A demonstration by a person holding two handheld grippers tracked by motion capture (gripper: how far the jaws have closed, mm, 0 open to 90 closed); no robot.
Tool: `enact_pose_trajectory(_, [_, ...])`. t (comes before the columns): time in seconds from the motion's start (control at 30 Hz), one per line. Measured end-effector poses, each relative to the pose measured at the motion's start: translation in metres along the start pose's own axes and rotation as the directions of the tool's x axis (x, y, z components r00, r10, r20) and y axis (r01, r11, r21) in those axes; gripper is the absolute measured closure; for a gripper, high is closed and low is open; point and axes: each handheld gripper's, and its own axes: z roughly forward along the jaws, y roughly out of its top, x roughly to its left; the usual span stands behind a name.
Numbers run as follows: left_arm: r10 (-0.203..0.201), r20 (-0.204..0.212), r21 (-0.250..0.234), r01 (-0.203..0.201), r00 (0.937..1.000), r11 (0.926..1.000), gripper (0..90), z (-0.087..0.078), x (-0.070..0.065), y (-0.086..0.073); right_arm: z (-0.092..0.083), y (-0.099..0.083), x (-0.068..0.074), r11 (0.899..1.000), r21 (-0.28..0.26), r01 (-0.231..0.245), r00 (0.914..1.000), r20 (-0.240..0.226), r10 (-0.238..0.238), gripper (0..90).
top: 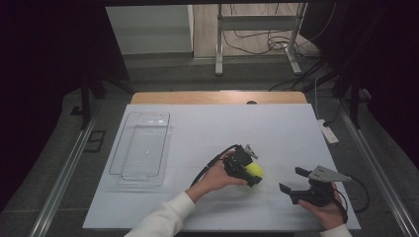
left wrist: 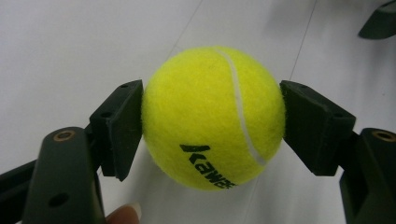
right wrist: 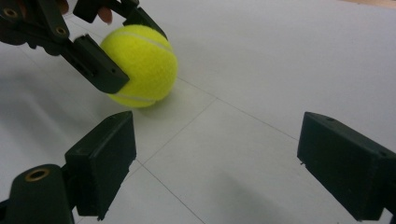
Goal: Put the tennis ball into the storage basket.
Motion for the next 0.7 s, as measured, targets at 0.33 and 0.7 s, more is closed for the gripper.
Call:
enact_pose_trajectory(0.33, [0.007, 0.000, -0.052, -0.007, 1.0000, 0.9986, 26.8, -0.015, -0.004, -0.004, 0.000, 0.000, 0.000, 1.000, 0.003, -0.004, 1.0000, 0.004, 0.004, 12.2])
enact_pose_trajectory(0.7, [0.003, 0.006, -0.099, -0.002, 1.0000, 0.9951, 26.8, -0.027, -0.003, -0.010, 0.000, 0.000, 0.000, 1.000, 0.006, -0.008, 0.9999, 0.008, 0.008, 12.3])
